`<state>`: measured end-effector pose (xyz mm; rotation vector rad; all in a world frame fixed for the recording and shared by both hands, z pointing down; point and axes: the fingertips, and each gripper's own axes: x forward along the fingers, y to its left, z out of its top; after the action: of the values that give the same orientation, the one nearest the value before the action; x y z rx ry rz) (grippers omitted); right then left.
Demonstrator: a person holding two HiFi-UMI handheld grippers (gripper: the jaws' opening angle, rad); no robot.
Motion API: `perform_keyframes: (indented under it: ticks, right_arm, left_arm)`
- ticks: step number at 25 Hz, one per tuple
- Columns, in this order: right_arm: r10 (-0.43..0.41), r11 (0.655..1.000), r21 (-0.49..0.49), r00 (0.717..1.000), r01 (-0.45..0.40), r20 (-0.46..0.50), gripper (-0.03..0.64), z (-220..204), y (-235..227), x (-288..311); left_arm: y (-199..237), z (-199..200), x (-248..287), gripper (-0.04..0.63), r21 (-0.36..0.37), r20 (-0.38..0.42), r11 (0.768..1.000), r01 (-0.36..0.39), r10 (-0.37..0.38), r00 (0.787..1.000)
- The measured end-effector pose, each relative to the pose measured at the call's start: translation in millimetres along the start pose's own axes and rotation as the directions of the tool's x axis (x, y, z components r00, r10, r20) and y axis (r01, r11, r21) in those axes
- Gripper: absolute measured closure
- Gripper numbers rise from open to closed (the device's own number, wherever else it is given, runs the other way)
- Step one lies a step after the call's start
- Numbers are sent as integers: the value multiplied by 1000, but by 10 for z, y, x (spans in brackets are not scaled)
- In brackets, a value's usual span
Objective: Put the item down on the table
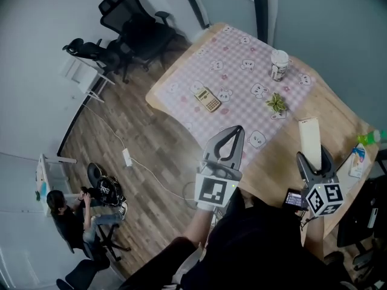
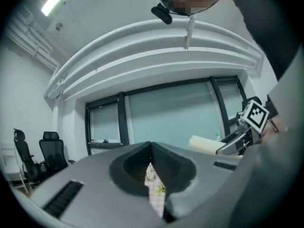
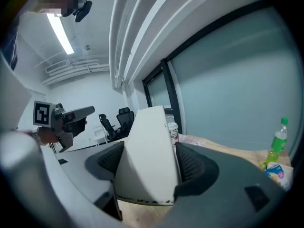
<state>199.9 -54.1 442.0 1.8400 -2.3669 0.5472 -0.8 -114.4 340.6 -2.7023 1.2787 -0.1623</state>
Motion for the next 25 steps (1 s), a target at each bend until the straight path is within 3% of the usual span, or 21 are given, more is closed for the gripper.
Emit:
perform_keyframes:
  ticks: [7,16,22,25]
  right_arm:
    - [-2,996,-94,997,-5,-72,268,-45,306,167]
    - [3,994,-108,995,-13,-100,268,-189,258,483]
    - [-15,992,-122,978,-11,-208,268,-695,-4,1231]
    - [-32,997,-81,967,12,-253,268,-1060,-84,1596]
  left_arm:
    - [197,32,-47,597,-120,98,993,0,12,995]
    - [261,30,10,597,-89,126,996,4,7,992]
    - [193,46,93,597,-57,130,998,25,-17,991]
    - [117,88,83,597,-19,133,999,37,-34,990]
